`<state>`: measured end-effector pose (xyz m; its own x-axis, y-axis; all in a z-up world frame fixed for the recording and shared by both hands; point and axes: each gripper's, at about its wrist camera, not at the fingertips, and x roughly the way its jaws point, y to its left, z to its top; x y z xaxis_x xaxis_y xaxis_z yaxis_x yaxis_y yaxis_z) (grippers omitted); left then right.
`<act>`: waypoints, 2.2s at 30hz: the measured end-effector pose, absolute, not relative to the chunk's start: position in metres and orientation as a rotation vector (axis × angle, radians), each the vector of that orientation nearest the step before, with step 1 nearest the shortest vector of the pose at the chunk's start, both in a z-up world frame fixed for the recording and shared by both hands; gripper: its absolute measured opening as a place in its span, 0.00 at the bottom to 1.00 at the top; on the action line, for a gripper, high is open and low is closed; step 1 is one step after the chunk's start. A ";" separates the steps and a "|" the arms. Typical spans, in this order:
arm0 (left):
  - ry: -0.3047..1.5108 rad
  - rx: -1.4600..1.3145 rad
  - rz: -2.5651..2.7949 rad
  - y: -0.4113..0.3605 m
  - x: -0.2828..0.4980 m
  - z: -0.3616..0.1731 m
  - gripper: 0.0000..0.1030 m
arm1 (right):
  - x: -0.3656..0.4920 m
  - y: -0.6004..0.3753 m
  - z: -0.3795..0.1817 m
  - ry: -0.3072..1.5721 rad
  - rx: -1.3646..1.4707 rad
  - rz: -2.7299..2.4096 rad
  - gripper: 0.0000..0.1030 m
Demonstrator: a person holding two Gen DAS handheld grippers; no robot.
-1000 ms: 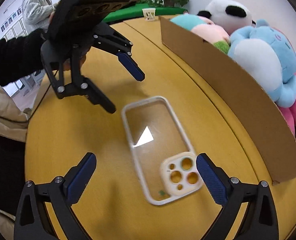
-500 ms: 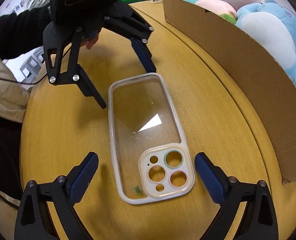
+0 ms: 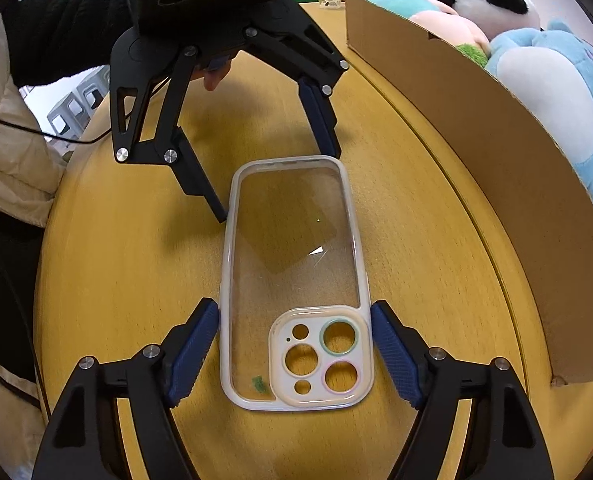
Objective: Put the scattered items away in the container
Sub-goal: 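Lift the phone case with both grippers and lower it onto the pig plush in the box, then open both grippers and withdraw them from the box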
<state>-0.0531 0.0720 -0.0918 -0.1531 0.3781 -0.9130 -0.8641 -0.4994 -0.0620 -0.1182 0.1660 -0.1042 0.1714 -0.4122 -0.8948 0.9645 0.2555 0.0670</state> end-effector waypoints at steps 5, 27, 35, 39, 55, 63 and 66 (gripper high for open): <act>0.648 -1.194 1.754 0.072 -0.050 -0.092 0.80 | -0.118 0.165 -0.101 0.945 0.754 -1.080 0.80; 0.862 -1.035 1.813 0.035 -0.078 -0.004 0.79 | -0.165 0.138 -0.016 0.965 0.601 -1.007 0.79; 0.991 -0.901 1.947 -0.033 -0.114 0.093 0.79 | -0.199 0.078 0.103 1.008 0.415 -1.088 0.79; 1.051 -0.917 1.972 -0.066 -0.143 0.114 0.79 | -0.189 0.047 0.129 1.047 0.348 -1.123 0.78; 1.012 -1.153 1.845 -0.108 -0.213 -0.003 0.79 | -0.238 -0.041 0.012 1.041 0.547 -1.151 0.45; 0.952 -1.176 1.837 -0.112 -0.221 0.002 0.81 | -0.251 -0.020 -0.001 0.992 0.566 -1.164 0.45; 0.969 -1.164 1.860 -0.112 -0.217 0.009 0.81 | -0.251 -0.014 -0.004 0.994 0.576 -1.165 0.45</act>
<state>-0.2170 -0.1120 0.0092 -0.3280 0.1840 -0.9266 -0.8649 -0.4531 0.2162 -0.2507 -0.0138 -0.0041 0.0663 -0.4829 -0.8732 0.9384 0.3276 -0.1099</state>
